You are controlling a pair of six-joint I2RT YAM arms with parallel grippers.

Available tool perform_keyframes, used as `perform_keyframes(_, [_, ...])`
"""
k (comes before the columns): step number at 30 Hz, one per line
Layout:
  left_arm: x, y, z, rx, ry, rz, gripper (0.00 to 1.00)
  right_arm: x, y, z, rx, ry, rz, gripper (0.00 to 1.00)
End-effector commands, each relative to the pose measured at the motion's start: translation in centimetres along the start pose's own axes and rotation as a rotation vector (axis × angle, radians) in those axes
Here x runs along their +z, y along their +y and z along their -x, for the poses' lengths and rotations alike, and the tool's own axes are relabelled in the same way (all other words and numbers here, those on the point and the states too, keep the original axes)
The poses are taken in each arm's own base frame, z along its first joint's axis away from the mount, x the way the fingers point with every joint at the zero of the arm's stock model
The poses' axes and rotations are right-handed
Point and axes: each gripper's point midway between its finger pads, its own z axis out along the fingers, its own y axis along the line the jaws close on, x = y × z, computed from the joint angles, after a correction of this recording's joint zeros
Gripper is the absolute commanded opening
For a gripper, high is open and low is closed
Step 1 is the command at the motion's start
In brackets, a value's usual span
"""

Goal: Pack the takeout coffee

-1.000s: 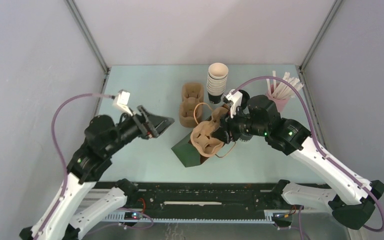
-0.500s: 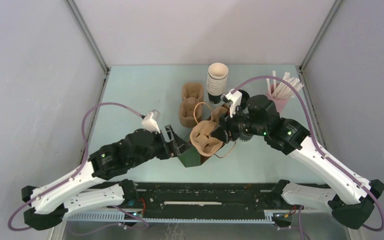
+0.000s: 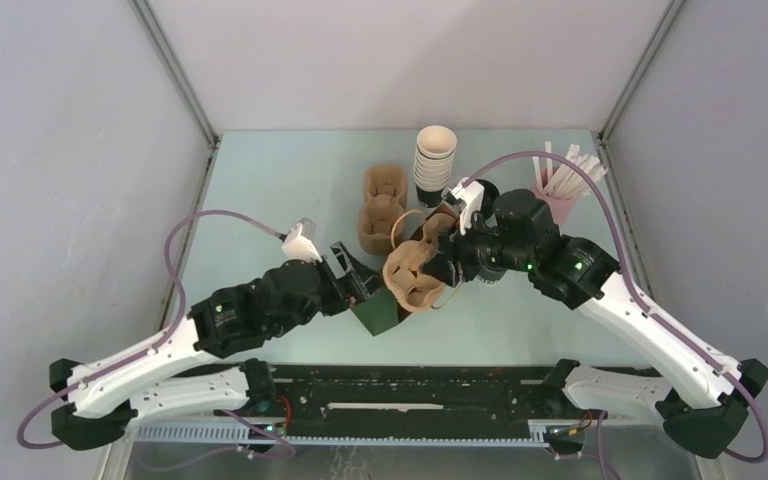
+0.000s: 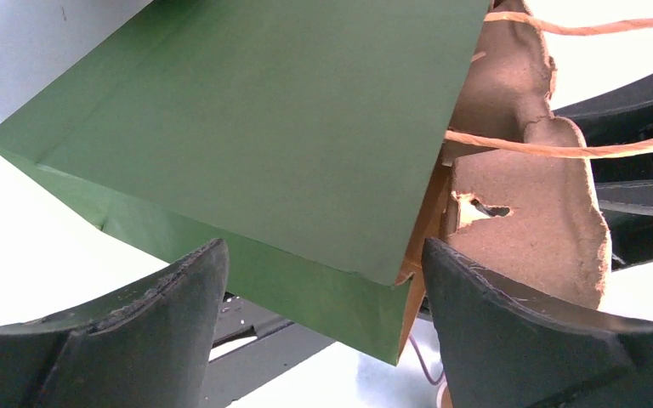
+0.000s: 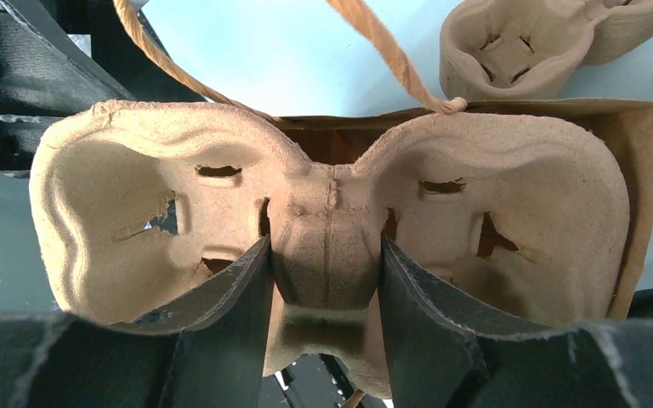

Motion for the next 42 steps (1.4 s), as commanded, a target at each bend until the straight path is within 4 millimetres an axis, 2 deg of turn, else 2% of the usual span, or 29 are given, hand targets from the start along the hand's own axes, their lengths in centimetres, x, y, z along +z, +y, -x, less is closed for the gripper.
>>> perform_keyframes(1, [-0.7, -2.1, 1.8, -0.079, -0.068, -0.06, 0.89, -0.2, -0.4, 0.2, 0.004, -0.013, -0.022, 0.54])
perform_keyframes(9, [0.1, -0.4, 1.7, -0.099, -0.09, 0.087, 0.83, -0.2, -0.3, 0.5, 0.008, -0.024, -0.02, 0.54])
perform_keyframes(22, [-0.5, 2.0, 1.9, -0.065, -0.116, 0.131, 0.66, 0.1, -1.4, 0.4, 0.025, -0.021, -0.08, 0.54])
perform_keyframes(31, [-1.4, 2.0, 2.9, 0.096, -0.137, 0.108, 0.61, 0.7, -3.0, -0.2, -0.009, 0.049, -0.264, 0.53])
perform_keyframes(42, [-1.4, 1.4, 3.3, 0.13, -0.145, 0.093, 0.6, 2.2, -3.2, -1.0, -0.114, 0.142, -0.396, 0.58])
